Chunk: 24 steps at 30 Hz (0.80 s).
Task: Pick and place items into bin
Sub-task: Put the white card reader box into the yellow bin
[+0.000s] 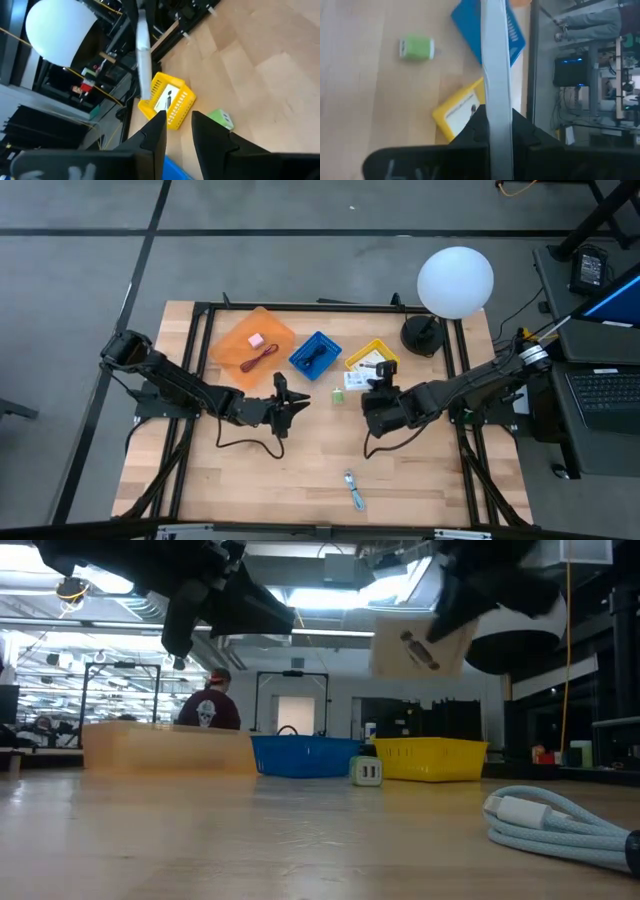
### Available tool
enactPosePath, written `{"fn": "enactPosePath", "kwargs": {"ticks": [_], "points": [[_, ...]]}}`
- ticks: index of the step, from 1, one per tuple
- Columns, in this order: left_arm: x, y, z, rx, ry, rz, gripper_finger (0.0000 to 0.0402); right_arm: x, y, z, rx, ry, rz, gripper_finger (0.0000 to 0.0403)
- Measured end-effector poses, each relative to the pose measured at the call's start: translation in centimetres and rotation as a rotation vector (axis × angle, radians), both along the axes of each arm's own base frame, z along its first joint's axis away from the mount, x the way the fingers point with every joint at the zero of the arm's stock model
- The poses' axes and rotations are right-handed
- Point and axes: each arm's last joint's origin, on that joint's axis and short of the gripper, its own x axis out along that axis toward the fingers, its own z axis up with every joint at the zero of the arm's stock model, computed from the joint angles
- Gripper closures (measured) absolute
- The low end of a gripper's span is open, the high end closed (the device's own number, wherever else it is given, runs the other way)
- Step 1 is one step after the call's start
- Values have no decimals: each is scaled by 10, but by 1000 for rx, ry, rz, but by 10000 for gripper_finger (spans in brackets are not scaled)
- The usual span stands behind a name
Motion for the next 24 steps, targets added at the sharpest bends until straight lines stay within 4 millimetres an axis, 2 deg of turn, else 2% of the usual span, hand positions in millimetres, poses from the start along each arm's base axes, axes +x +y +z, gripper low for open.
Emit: {"fn": "enactPosePath", "kwargs": {"ticks": [7, 11, 17, 24], "points": [[0, -2, 1, -6, -14, -2, 328, -24, -14, -23, -50, 110, 19, 386], [0, -2, 3, -15, -37, -3, 335, -29, -22, -36, -86, 155, 65, 386], [1, -2, 5, -28, -54, -1, 342, -29, -37, -52, -140, 247, 99, 386], [1, -2, 5, -37, -58, 1, 348, -23, -51, -53, -165, 303, 148, 386]]}}
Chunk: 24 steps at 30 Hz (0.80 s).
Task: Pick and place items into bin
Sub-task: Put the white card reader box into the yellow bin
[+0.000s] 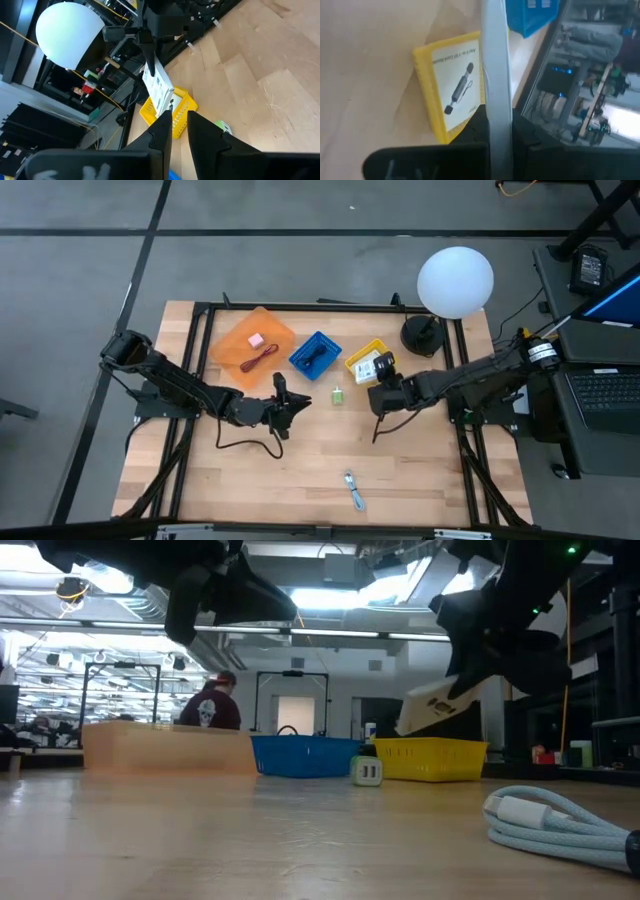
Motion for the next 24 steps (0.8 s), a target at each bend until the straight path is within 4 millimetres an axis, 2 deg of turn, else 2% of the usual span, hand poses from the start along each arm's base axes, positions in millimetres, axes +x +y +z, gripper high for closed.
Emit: {"fn": "enactPosePath", "kwargs": {"ticks": [7, 11, 16, 24], "points": [[0, 0, 0, -29, -11, 6, 348, 2, -13, 0, -7, 64, 20, 386], [0, 0, 0, -31, -12, 6, 348, 1, -21, -1, 67, 61, 8, 386], [0, 0, 0, -32, -12, 6, 348, -7, -28, -8, 53, 17, 0, 386], [0, 1, 1, -26, -22, 18, 348, -25, -30, -12, 19, -75, 101, 386]]}}
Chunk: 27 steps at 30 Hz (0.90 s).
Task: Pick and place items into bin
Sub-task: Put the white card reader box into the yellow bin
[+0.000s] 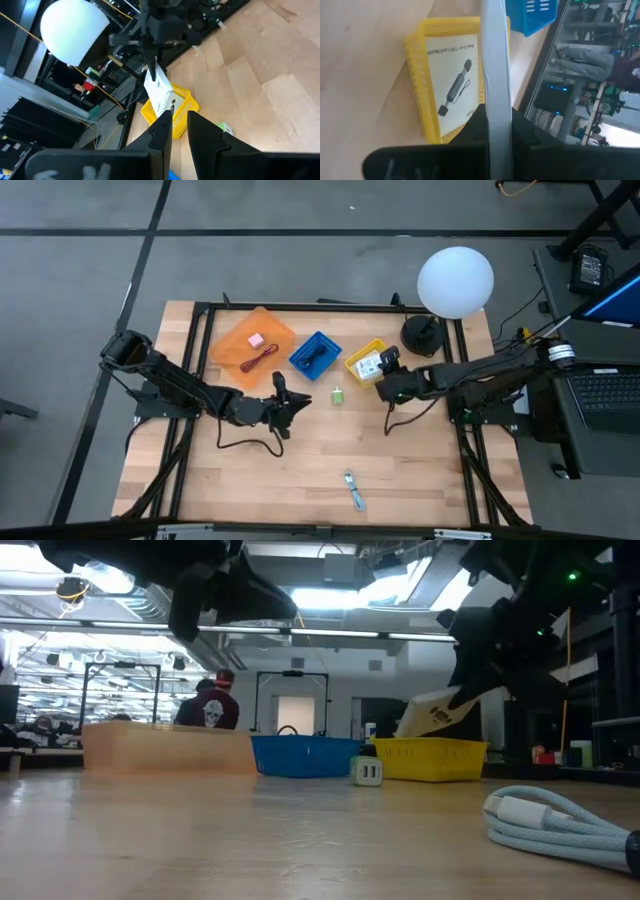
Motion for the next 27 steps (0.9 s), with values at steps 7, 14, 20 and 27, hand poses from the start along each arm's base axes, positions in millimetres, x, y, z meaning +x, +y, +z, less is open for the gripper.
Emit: {"fn": "enactPosePath", "kwargs": {"ticks": [7, 14, 20, 27], "points": [[1, 0, 3, -12, -35, 0, 348, -10, -8, -10, 33, -15, 1, 386], [1, 0, 4, -11, -38, 4, 348, -8, -20, -16, 30, -53, 46, 386], [1, 0, 4, -7, -36, 4, 348, -8, -29, -17, 79, -63, 46, 383], [1, 0, 4, -2, -34, 4, 348, -9, -37, -17, 80, -64, 11, 361]]}}
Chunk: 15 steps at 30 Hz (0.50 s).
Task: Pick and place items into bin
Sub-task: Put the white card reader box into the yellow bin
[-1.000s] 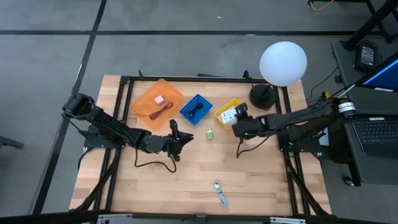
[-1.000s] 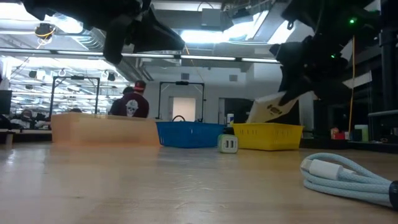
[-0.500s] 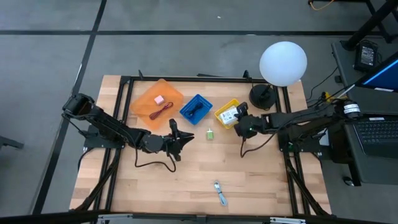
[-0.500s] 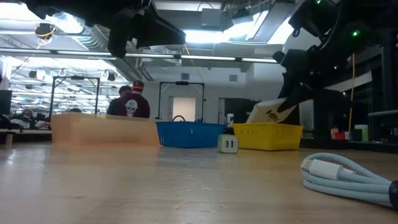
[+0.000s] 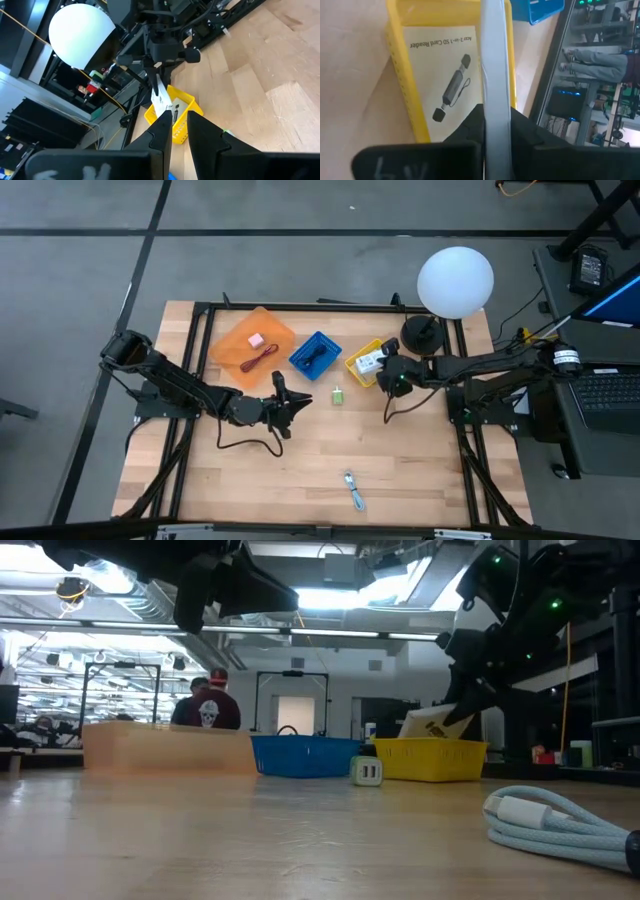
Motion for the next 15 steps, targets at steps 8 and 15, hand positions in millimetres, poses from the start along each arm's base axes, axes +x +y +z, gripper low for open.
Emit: {"fn": "enactPosePath", "kwargs": {"ticks": [8, 15], "points": [[0, 0, 0, 0, 0, 0, 348, 0, -3, -1, 39, 14, 50, 327], [0, 0, 0, 0, 0, 0, 348, 1, -3, -1, 36, 21, 82, 290]]}}
